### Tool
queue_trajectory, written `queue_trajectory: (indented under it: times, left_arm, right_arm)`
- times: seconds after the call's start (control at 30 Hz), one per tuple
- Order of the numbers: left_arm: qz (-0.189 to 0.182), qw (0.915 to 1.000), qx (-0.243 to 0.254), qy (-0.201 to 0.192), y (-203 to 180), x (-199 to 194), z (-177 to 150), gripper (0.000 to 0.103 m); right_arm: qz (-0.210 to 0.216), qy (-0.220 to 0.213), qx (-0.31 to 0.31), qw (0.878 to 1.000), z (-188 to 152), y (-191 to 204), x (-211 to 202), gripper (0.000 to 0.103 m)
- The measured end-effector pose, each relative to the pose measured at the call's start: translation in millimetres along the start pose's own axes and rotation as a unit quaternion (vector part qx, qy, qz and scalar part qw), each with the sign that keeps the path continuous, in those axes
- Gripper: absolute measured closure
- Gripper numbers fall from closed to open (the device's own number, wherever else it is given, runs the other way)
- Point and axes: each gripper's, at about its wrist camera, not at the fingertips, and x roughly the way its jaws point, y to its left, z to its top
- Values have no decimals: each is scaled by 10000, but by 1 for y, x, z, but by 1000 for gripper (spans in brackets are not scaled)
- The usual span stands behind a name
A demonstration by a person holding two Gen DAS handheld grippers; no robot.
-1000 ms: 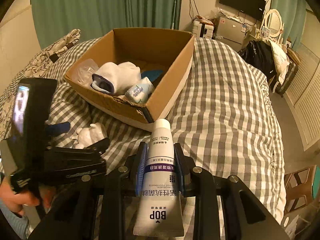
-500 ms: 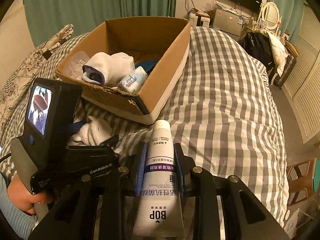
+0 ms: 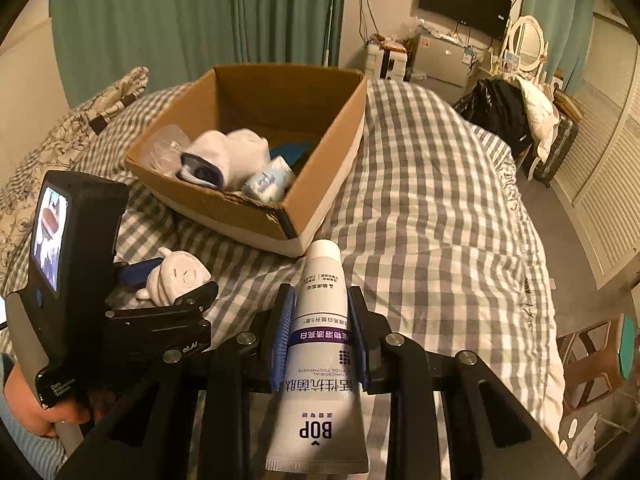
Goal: Organize objects
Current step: 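Carry the toy figure and tube over the box and release both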
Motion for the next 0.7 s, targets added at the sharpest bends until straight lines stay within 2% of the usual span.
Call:
queue_trajectory:
  times: [0.23,0.37,0.7]
  left_arm:
    - [-121,9990,-43,-434,10,-57,2,39]
    - [-155,9966,-20,-803,12,-91,11,39]
    - [-76,9873,-15,-1590,33,-150,62,39]
  right_arm:
    - [-66,-230,-78,9997,-1,10,-36,77]
    - [-100,-549,-135,9983,6,15,-66,77]
    - [-57,-1271,-444,9909,53,31,-118,77]
